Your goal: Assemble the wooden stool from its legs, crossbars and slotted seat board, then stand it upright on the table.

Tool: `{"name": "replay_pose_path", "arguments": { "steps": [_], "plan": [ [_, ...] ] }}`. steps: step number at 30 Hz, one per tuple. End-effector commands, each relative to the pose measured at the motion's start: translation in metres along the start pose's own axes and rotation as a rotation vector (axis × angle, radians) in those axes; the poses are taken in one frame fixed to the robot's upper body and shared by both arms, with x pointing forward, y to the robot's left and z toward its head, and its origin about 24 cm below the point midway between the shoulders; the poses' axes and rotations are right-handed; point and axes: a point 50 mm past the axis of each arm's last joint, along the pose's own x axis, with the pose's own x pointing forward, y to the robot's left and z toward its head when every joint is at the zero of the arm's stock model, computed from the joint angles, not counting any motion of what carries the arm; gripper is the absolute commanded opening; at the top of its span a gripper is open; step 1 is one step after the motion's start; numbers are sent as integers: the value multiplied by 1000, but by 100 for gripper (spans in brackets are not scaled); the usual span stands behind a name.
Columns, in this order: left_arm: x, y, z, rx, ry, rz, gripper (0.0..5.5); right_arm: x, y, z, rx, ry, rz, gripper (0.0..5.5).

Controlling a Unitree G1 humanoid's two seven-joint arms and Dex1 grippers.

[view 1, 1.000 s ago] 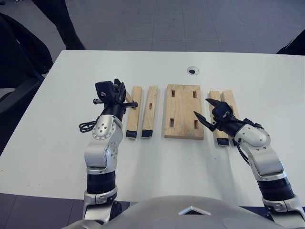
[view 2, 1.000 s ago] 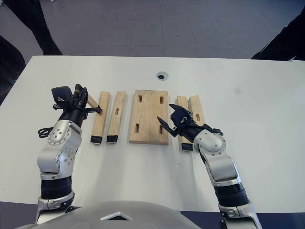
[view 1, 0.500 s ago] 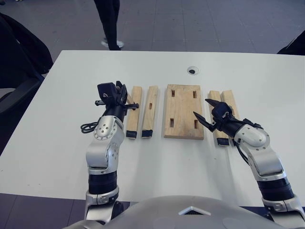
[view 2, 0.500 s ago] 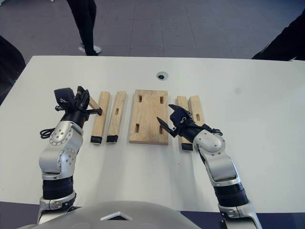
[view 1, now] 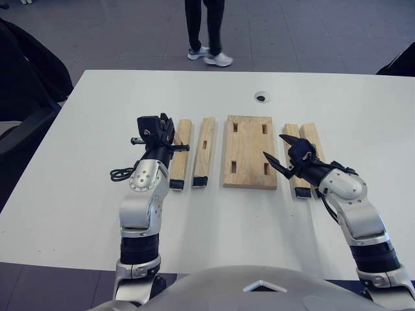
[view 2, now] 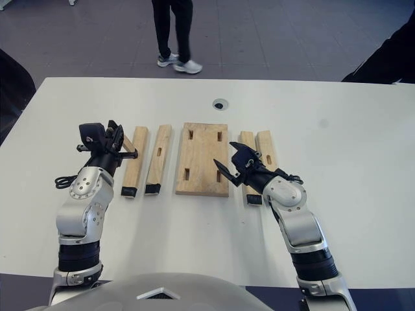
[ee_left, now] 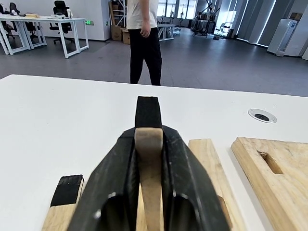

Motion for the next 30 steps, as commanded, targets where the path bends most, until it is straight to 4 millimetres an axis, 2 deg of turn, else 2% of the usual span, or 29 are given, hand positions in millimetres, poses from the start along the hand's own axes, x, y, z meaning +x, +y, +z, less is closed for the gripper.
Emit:
{"name": "replay_pose_path", "arguments": {
  "steps": [1, 11, 18, 20, 26, 30],
  "plan": [
    [-16, 11, -52, 104, 233, 35, 42, -1, -4, -2, 1, 22, -10, 327],
    [-20, 17, -64, 69, 263, 60, 42, 0, -6, -2, -3, 21, -11, 327],
    [-14, 15, -52, 99, 192, 45, 42, 1, -3, -2, -2, 21, -3, 327],
    [-11, 14, -45, 99, 152, 52, 95, 0, -1, -3, -1, 23, 0, 327],
    [-9, 13, -32, 114, 69, 59, 176, -1, 0, -3, -1, 27, 4, 327],
    [-10, 13, -33, 104, 75, 58, 236, -1, 0, -3, 0, 27, 4, 327]
  ]
}}
